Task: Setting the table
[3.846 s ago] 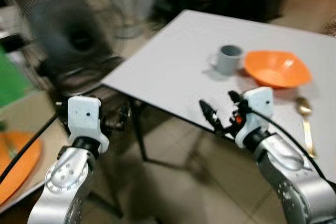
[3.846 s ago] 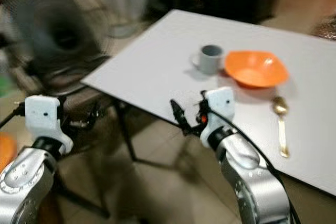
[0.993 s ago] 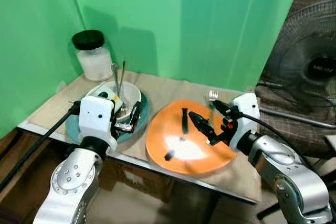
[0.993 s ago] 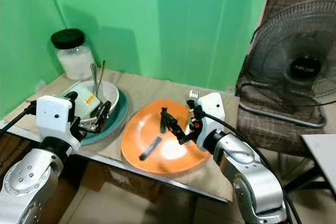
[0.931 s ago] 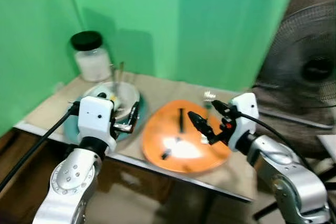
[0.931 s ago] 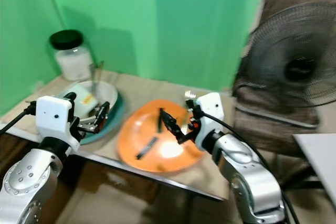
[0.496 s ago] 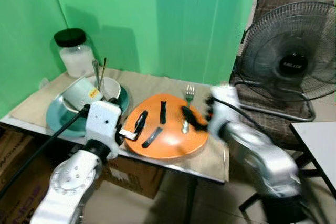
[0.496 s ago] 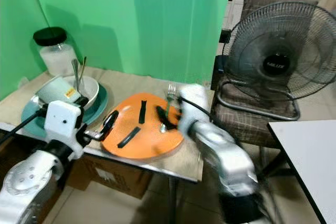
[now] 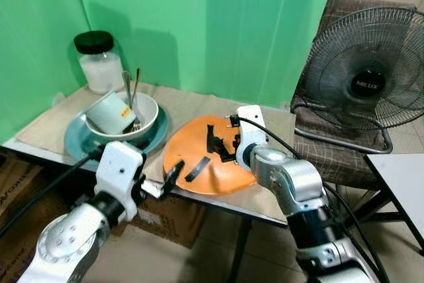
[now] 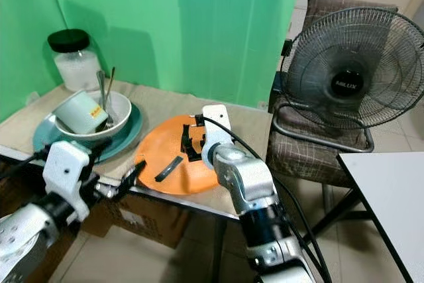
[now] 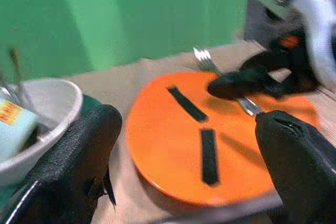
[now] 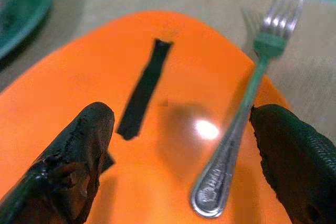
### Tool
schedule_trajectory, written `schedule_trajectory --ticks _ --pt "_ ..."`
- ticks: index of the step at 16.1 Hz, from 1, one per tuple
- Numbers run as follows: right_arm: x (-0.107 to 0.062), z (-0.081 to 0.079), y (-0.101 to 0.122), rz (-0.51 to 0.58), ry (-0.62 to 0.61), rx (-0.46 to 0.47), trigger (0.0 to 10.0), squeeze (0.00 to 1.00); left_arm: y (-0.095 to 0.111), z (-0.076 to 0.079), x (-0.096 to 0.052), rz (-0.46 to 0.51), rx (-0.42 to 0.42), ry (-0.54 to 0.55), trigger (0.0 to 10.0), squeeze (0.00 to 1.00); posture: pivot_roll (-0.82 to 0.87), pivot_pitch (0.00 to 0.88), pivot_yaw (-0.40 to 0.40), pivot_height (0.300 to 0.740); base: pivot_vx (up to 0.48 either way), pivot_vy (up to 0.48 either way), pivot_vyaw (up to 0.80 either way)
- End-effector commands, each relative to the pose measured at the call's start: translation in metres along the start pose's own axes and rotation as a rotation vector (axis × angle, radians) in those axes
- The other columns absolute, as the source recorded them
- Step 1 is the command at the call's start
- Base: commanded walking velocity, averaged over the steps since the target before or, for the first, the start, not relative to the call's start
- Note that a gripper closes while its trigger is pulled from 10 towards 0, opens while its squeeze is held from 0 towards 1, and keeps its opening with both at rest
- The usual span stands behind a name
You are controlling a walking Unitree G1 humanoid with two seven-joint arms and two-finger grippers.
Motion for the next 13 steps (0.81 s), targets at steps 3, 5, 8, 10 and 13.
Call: schedule_trajectory --ticks 3,5,8,10,13 --pt "0.010 0.003 0.006 -0.031 -0.058 0.015 10.0 0.00 -0.002 0.006 -0.013 -0.052 0.006 -0.079 10.0 0.00 -0.01 0.034 -0.014 0.740 0.000 0.000 0.00" --pt "0.014 -0.001 0.005 -0.043 -0.059 0.010 10.0 0.00 -0.005 0.008 -0.016 -0.072 0.005 -0.102 10.0 0.00 -0.01 0.036 -0.015 0.740 0.000 0.000 0.00" --pt "0.022 -0.013 0.002 -0.067 -0.044 0.013 0.2 0.00 -0.009 0.010 -0.022 -0.107 0.006 -0.124 10.0 0.00 -0.01 0.043 -0.020 0.740 0.000 0.000 0.00" --pt "0.026 -0.019 0.000 -0.077 -0.034 0.005 0.0 0.00 -0.010 0.012 -0.025 -0.118 0.004 -0.133 10.0 0.00 0.00 0.048 -0.023 0.740 0.000 0.000 0.00" --pt "0.030 -0.017 -0.003 -0.099 -0.045 0.003 0.0 0.00 -0.013 0.014 -0.029 -0.130 -0.004 -0.141 10.0 0.00 0.00 0.055 -0.022 0.740 0.000 0.000 0.00"
Point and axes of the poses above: a point about 5 cm out from each wrist's last joint towards the gripper, its own x axis pointing out of the wrist towards the gripper, its own y axis along the axis of the wrist's last joint, z = x × y, the point moved 4 cm from there along x, pointing out of the wrist towards the gripper, and after that the axes turned 10 degrees about -x, right-handed, at the moved point
